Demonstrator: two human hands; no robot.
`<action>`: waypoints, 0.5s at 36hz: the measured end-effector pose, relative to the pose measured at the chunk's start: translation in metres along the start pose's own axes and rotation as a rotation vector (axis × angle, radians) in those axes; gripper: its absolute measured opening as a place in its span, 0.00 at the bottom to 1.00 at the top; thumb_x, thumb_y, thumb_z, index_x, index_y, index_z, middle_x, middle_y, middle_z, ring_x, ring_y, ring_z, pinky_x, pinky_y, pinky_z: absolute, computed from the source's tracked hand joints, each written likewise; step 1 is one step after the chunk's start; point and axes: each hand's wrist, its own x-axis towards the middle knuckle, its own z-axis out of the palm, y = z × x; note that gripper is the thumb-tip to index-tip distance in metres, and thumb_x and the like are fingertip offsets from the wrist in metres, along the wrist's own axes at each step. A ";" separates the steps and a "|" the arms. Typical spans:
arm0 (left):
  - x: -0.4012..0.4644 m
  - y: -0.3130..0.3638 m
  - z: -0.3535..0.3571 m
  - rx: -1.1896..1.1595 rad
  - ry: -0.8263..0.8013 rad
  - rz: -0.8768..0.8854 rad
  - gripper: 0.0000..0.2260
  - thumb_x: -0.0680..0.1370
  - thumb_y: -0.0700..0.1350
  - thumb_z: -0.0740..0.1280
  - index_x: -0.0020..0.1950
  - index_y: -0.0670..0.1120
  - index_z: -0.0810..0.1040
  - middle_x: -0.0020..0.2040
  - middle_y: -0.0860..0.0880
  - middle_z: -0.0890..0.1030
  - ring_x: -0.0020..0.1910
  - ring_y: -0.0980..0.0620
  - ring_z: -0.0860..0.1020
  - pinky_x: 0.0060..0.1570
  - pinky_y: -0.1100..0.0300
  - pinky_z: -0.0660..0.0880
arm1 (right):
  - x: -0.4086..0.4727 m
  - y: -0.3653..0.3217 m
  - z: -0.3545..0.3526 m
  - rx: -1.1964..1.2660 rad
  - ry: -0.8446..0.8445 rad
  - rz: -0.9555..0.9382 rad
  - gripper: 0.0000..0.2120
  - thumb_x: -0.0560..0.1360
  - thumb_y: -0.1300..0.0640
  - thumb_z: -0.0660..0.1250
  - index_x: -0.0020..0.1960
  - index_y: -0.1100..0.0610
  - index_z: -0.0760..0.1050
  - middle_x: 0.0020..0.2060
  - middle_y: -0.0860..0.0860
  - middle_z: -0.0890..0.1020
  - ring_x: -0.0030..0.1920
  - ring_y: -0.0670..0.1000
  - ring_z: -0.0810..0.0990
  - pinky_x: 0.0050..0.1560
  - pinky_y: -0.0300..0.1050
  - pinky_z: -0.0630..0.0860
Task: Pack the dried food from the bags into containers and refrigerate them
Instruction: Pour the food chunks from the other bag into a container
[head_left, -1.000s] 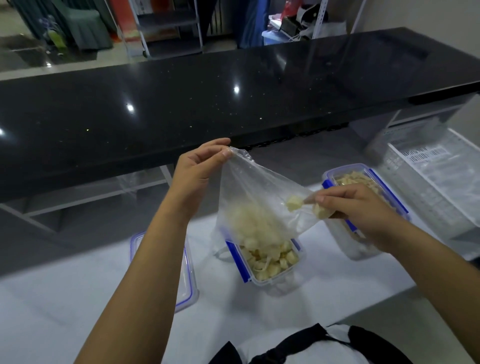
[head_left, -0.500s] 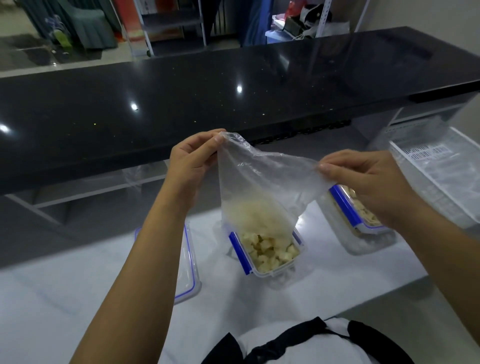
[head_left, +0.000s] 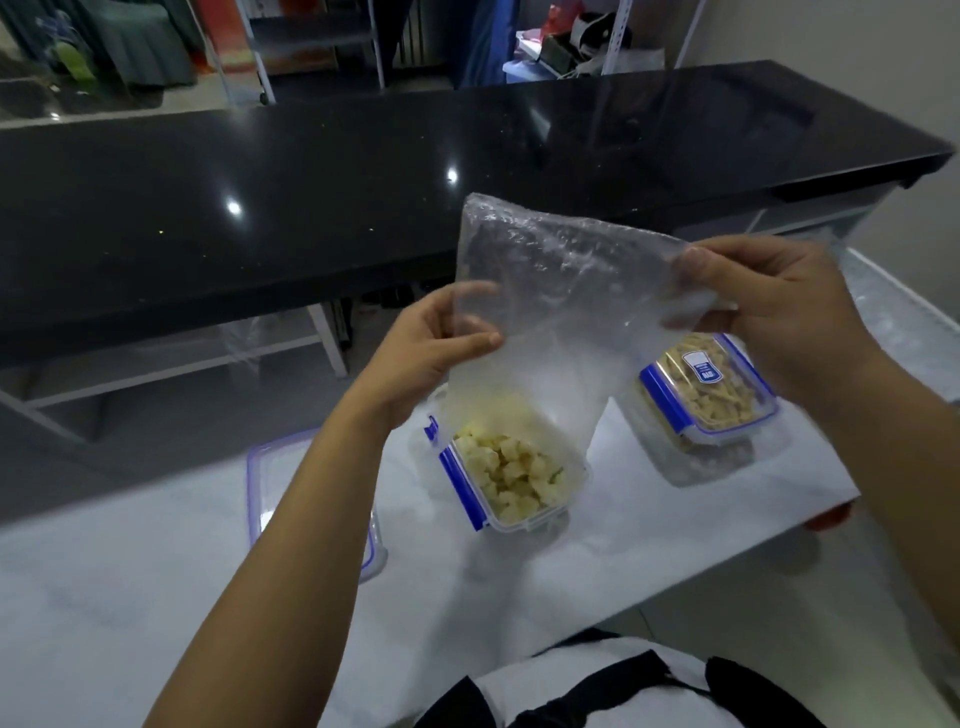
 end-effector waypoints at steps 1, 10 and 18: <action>0.001 0.001 0.004 -0.013 -0.003 0.012 0.23 0.74 0.41 0.74 0.68 0.50 0.77 0.47 0.48 0.84 0.52 0.49 0.83 0.55 0.55 0.77 | 0.000 -0.002 -0.004 0.011 0.025 0.012 0.05 0.77 0.56 0.71 0.48 0.54 0.85 0.41 0.55 0.86 0.40 0.57 0.85 0.40 0.51 0.83; 0.021 0.023 0.070 -0.274 -0.030 0.110 0.29 0.73 0.37 0.75 0.72 0.50 0.72 0.45 0.47 0.85 0.45 0.48 0.85 0.36 0.52 0.82 | -0.035 0.009 -0.063 0.282 0.186 0.199 0.42 0.65 0.46 0.80 0.73 0.38 0.64 0.57 0.51 0.83 0.57 0.61 0.83 0.47 0.61 0.81; 0.043 -0.019 0.168 -0.349 0.114 -0.118 0.32 0.74 0.36 0.74 0.73 0.55 0.69 0.42 0.46 0.86 0.40 0.47 0.86 0.30 0.56 0.79 | -0.096 0.095 -0.043 0.391 0.422 0.188 0.44 0.71 0.58 0.75 0.70 0.22 0.55 0.63 0.48 0.81 0.60 0.53 0.83 0.54 0.56 0.82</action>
